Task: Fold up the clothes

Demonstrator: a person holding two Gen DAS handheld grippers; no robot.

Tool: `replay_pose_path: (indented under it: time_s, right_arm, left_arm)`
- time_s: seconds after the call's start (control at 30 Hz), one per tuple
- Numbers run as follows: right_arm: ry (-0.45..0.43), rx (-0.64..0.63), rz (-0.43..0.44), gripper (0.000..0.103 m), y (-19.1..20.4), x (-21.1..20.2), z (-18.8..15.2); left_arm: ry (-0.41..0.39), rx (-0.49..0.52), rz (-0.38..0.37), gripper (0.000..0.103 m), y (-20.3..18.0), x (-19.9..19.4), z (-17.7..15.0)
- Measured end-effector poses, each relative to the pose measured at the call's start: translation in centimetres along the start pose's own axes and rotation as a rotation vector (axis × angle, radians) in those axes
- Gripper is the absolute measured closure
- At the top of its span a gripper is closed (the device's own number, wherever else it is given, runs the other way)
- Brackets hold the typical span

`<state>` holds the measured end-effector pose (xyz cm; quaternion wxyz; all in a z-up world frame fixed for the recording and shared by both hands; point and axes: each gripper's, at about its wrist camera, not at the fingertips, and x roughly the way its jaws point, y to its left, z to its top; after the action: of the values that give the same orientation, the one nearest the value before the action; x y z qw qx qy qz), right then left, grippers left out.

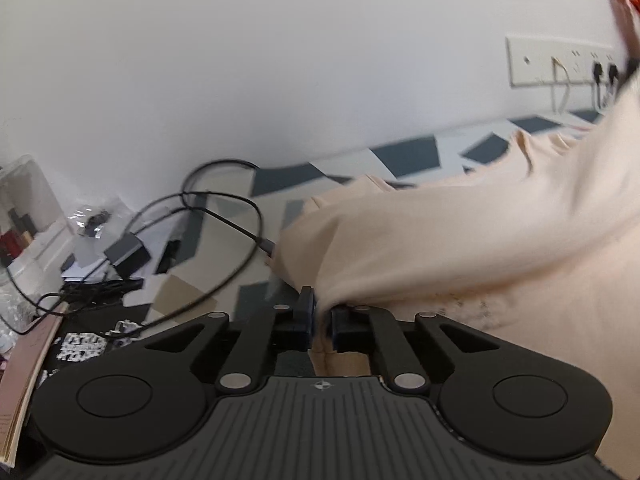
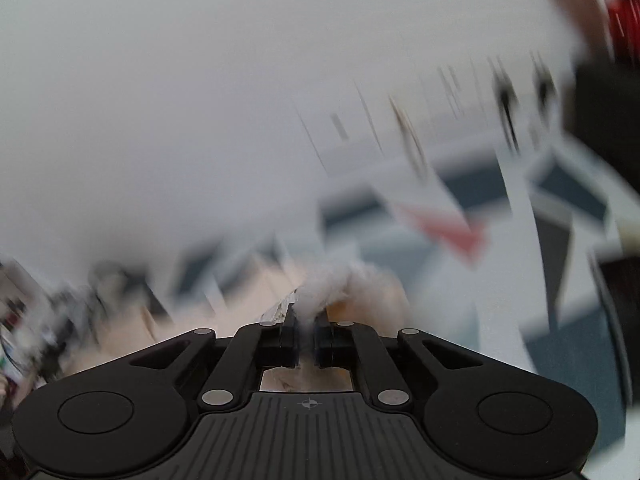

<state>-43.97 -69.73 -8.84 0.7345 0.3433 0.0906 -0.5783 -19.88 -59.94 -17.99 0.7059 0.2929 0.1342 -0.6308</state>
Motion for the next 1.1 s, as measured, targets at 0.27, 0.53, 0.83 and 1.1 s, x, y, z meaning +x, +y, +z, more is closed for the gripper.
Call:
replay_pose_path:
  time_s: [0.27, 0.53, 0.83, 1.1]
  right_arm:
    - [0.2, 0.053, -0.058, 0.097, -3.9, 7.6, -1.5]
    - [0.203, 0.069, -0.064, 0.066, -4.6, 5.3, -3.9]
    - [0.239, 0.018, -0.134, 0.093, -3.8, 4.3, -5.2]
    - [0.139, -0.013, -0.222, 0.052, -2.4, 2.1, -5.6]
  left_arm:
    - [0.067, 0.1, 0.015, 0.094, -1.5, 1.9, -1.4]
    - [0.087, 0.107, 0.031, 0.081, -1.3, 2.2, -1.1]
    - [0.096, 0.097, 0.022, 0.083, -1.1, 2.4, -1.3]
    - [0.115, 0.102, 0.028, 0.042, -0.7, 1.1, -0.8]
